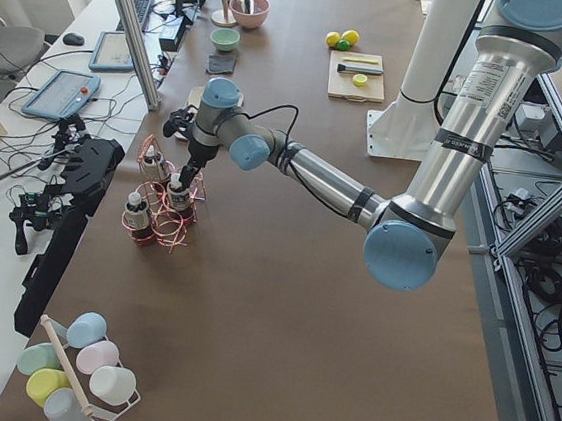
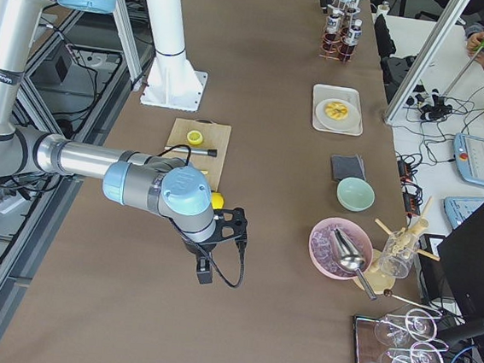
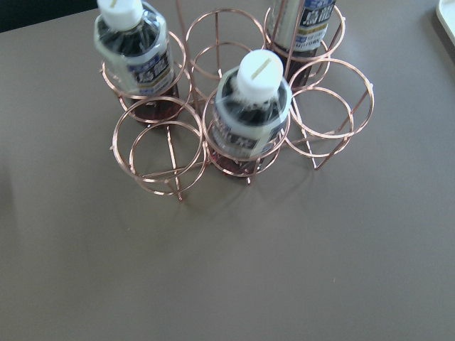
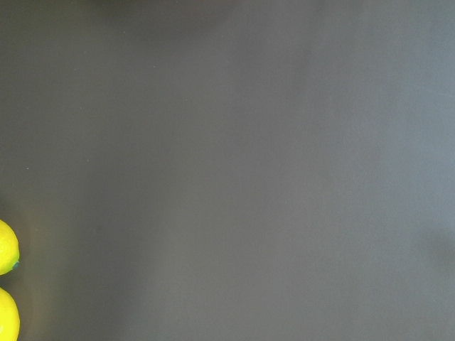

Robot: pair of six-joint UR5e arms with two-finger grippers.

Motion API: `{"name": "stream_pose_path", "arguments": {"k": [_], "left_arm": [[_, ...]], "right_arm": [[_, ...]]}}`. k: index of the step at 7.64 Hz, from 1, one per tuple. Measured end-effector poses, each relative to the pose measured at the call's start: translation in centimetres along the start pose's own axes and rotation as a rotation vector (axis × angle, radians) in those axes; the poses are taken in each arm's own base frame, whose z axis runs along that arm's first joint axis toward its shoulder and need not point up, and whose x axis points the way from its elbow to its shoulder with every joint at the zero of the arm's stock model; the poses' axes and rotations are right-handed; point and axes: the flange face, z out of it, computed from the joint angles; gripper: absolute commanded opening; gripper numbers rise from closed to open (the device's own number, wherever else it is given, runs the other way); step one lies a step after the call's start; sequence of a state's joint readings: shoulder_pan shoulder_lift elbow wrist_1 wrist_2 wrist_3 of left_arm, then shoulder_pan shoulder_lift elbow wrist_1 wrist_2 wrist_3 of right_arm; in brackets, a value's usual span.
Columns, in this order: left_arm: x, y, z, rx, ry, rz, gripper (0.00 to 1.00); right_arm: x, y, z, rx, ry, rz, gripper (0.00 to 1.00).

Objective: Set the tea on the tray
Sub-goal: 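Reach the left gripper down to a tea bottle in the copper rack and grasp it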

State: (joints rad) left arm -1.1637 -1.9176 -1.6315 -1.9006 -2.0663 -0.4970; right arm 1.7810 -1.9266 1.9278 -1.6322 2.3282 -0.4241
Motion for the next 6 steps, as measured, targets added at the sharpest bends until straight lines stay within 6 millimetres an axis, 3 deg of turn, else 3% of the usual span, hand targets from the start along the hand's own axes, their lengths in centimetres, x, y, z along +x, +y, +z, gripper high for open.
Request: {"name": "stream_pose_path", "arguments": {"k": [2, 4, 6], "left_arm": [[0.0, -1.7, 1.4, -0.010, -0.007, -0.001, 0.82], [-0.1, -2.1, 1.9, -0.016, -0.009, 0.000, 0.76], [-0.5, -1.9, 2.1, -0.022, -0.011, -0.004, 0.59]], "right_arm": [[0.0, 0.1, 0.0, -0.001, -0.001, 0.004, 1.00], [0.0, 0.1, 0.0, 0.000, -0.002, 0.006, 1.00], [-0.1, 0.0, 0.0, 0.001, -0.003, 0.008, 1.00]]}}
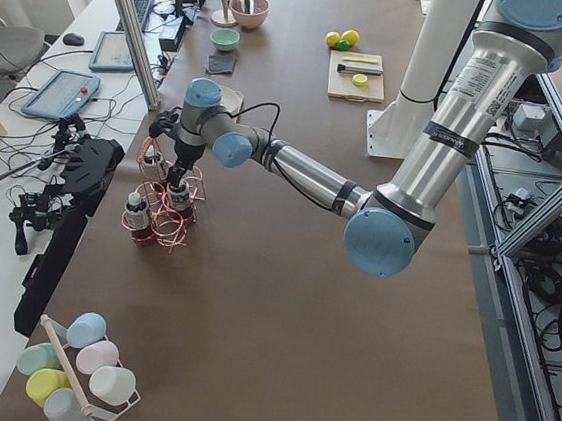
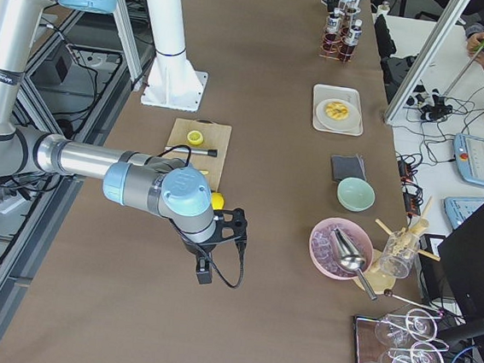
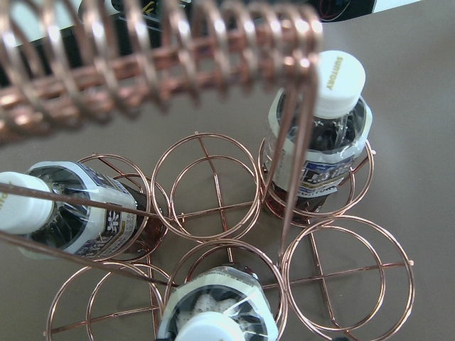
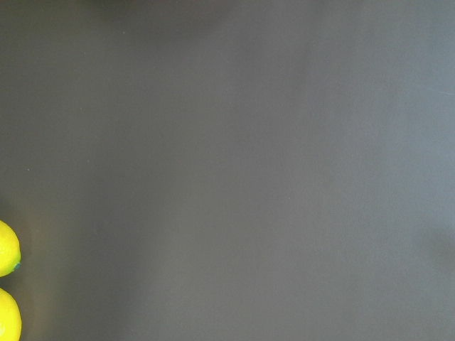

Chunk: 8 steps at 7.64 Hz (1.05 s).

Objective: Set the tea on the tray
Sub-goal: 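Reach the left gripper down to a tea bottle in the copper rack and grasp it, then lift the tea bottle up out of the copper rack with the left gripper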

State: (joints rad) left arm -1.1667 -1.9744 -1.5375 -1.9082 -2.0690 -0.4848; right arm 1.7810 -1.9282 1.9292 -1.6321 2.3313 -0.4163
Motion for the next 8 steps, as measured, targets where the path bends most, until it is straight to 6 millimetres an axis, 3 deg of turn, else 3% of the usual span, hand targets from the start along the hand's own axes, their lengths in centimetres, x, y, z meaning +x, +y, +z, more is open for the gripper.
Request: {"name": "stream_pose_path", "arguments": {"k": [7, 8], "left_arm": [[-2.1, -0.5, -0.5, -0.003, -0.017, -0.036, 0.58], [-2.4, -0.6, -0.5, -0.002, -0.020, -0.042, 0.42]], "right_arm": [[-0.1, 0.3, 0.0, 0.000, -0.001, -0.001, 1.00], [-0.1, 0.5, 0.1, -0.003, -0.002, 0.000, 1.00]]}}
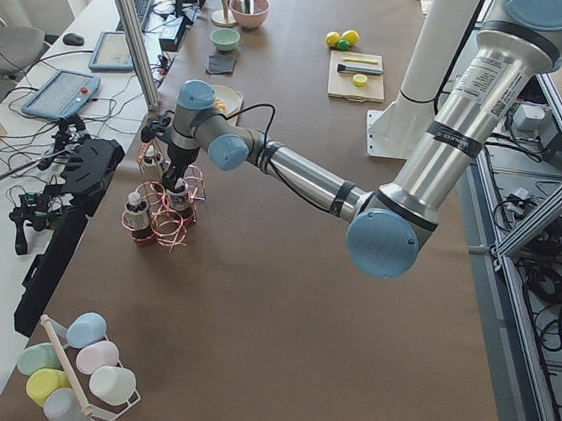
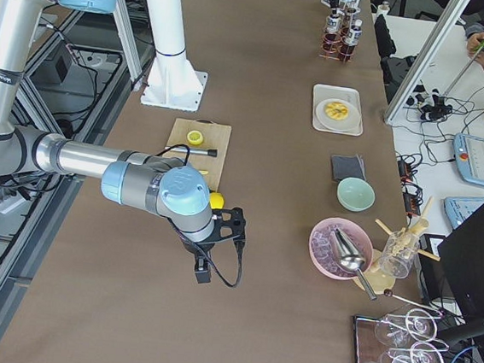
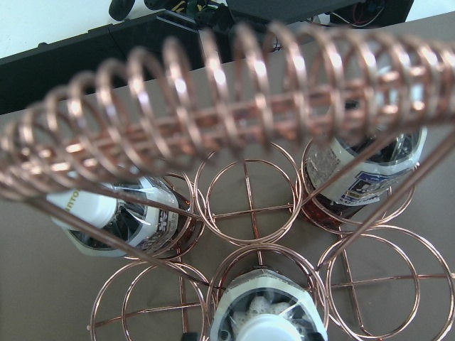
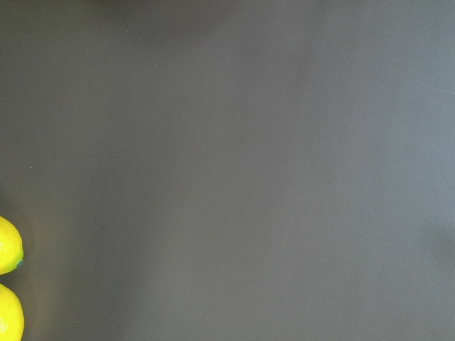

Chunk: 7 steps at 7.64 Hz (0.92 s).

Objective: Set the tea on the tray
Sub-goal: 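Lift the tea bottle up out of the copper rack with the left gripper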

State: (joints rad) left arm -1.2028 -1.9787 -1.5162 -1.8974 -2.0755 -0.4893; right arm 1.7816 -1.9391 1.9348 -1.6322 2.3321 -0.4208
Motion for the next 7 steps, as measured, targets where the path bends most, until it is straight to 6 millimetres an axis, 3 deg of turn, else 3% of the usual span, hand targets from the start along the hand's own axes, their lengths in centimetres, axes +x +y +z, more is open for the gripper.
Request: {"name": "stream_pose_path", "arguments": {"k": [1, 2, 5, 6, 7], "left_arm": [[0.1, -0.1, 0.0, 0.001, 0.001, -0.004, 0.09], [0.4, -0.2, -0.1, 0.002, 0.004, -0.006, 0.00], [1.1, -0.5, -0.4, -0.019, 0.022, -0.015, 0.00], [1.6, -1.3, -1.7, -0.043, 0.054, -0.031, 0.00], [1.6, -2.6, -4.5, -0.048, 0.084, -0.056, 0.00]], "right_arm": [[0.0, 0.1, 0.1, -0.002, -0.001, 0.001, 1.00], [0.0, 0.2, 0.1, -0.003, -0.001, 0.001, 1.00], [0.1, 0.3, 0.2, -0.005, -0.002, 0.002, 1.00], [0.1, 0.4, 0.3, -0.006, -0.003, 0.003, 1.00], [0.1, 0.5, 0.3, -0.008, -0.004, 0.004, 1.00]]}}
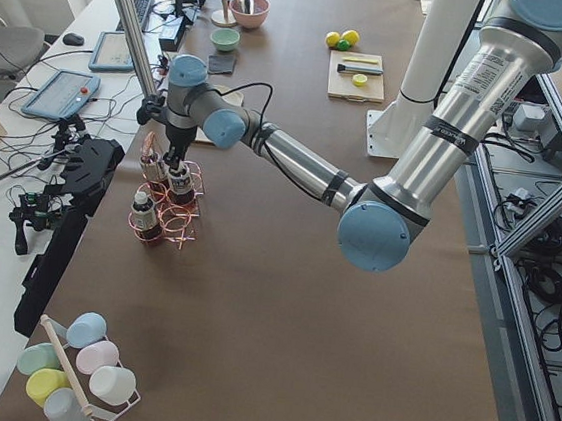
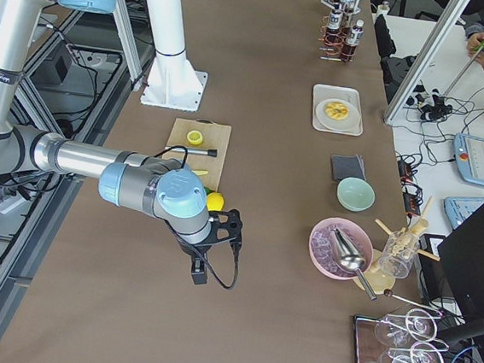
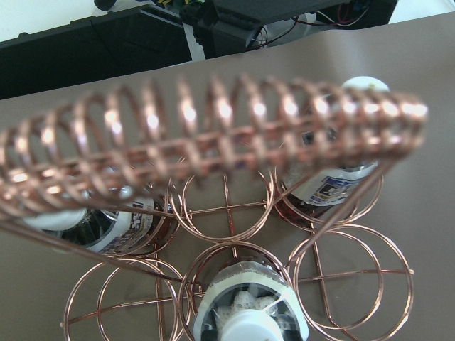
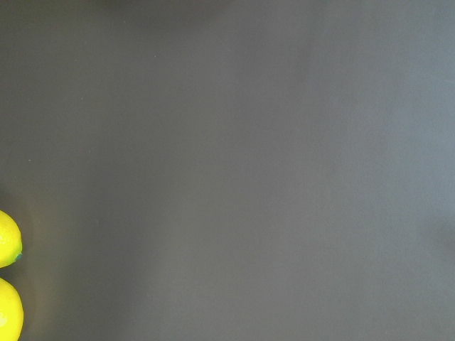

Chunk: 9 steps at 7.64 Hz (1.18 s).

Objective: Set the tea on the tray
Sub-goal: 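Lift the tea bottle up out of the copper rack with the left gripper, then carry the bottle toward the tray and lower it onto the table in front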

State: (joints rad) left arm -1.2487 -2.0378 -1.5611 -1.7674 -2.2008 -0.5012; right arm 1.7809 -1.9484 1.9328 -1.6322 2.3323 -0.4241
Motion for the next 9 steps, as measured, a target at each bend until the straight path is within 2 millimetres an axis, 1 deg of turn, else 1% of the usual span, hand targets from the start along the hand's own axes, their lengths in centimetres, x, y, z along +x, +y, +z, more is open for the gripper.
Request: {"name": "stream_pose_path", "arguments": {"k": [1, 2, 3, 4, 5, 6, 7, 8, 9], "left_arm": [[0.5, -1.4, -3.9, 0.012, 0.027, -0.024, 0.00], [1.7, -2.6, -8.2, 0.036, 0.040, -0.039, 0.00], [3.2, -3.3, -12.1, 0.065, 0.047, -0.042, 0.00], [4.9, -4.0, -15.1, 0.091, 0.051, -0.038, 0.00], [7.3, -4.9, -17.0, 0.110, 0.055, -0.054, 0.00], [10.5, -5.8, -17.5, 0.126, 0.040, -0.076, 0.00], [14.7, -6.3, -15.5, 0.107, 0.009, -0.079, 0.00], [19.6, -7.2, -12.6, 0.060, -0.026, -0.092, 0.00], [24.3, -7.6, -9.6, 0.010, -0.042, -0.121, 0.00]], "right_arm": [[0.0, 0.1, 0.1, -0.002, -0.001, 0.002, 1.00], [0.1, 0.3, 0.2, -0.004, -0.002, 0.004, 1.00], [0.0, 0.3, 0.2, -0.005, -0.002, 0.005, 1.00], [0.0, 0.4, 0.2, -0.005, -0.003, 0.005, 1.00], [0.0, 0.4, 0.2, -0.004, -0.003, 0.006, 1.00], [0.0, 0.3, 0.2, -0.004, -0.003, 0.005, 1.00], [0.0, 0.3, 0.1, -0.003, -0.003, 0.006, 1.00], [0.0, 0.2, 0.1, -0.001, -0.003, 0.006, 1.00], [-0.1, 0.1, 0.0, 0.001, -0.005, 0.006, 1.00]]}}
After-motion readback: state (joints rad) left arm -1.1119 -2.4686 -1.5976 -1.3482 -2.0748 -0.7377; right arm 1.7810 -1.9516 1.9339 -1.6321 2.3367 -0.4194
